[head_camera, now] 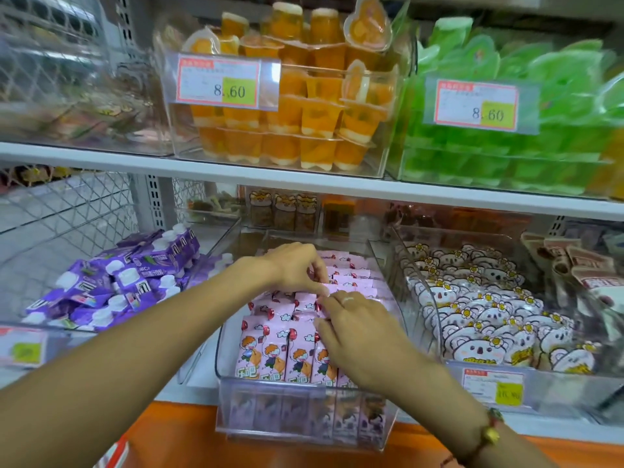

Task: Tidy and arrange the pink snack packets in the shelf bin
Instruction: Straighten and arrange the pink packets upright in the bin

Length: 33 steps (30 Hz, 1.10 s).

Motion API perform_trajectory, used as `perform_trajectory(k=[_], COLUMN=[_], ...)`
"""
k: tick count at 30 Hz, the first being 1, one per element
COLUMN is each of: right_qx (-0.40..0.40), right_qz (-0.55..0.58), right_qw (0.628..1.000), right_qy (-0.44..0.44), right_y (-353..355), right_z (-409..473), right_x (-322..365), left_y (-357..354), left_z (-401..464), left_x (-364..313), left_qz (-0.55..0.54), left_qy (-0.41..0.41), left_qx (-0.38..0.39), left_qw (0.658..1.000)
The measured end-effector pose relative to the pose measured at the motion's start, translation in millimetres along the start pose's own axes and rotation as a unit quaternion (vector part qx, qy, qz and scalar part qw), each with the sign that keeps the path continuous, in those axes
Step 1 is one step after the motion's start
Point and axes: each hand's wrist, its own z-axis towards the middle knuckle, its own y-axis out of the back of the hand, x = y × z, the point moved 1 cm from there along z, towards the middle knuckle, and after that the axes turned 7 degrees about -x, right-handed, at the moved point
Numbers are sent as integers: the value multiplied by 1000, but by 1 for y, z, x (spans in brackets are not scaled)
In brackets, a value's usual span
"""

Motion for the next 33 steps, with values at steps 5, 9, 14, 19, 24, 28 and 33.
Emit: perform_trajectory(k=[5,9,14,19,24,28,33], right_qx=[-19,-27,-27,-179,-84,-73,-35], right_qz=[16,27,24,244,474,584,708], right_qw=[1000,999,999,949,867,787,642], right_qy=[-1,0,2,-89,-130,-184,-292], right_y=[-1,-1,2,26,38,37,33], right_z=[1,-2,-2,-2,-5,-3,-3], right_x=[-4,-5,-4,-3,16,17,11], left_y=[-3,3,7,15,14,6,-9], left_z=[1,-8,-50,-100,-121,-121,-119], left_x=[-1,-9,-24,-36,-47,-44,-45], left_qz=[-63,-261,-379,-433,-490,-521,-485], left_qy=[69,184,191,145,137,141,129], left_qx=[-61,-244,-434,-523,-437,-387,-319], left_qw=[994,916,794,720,741,748,804])
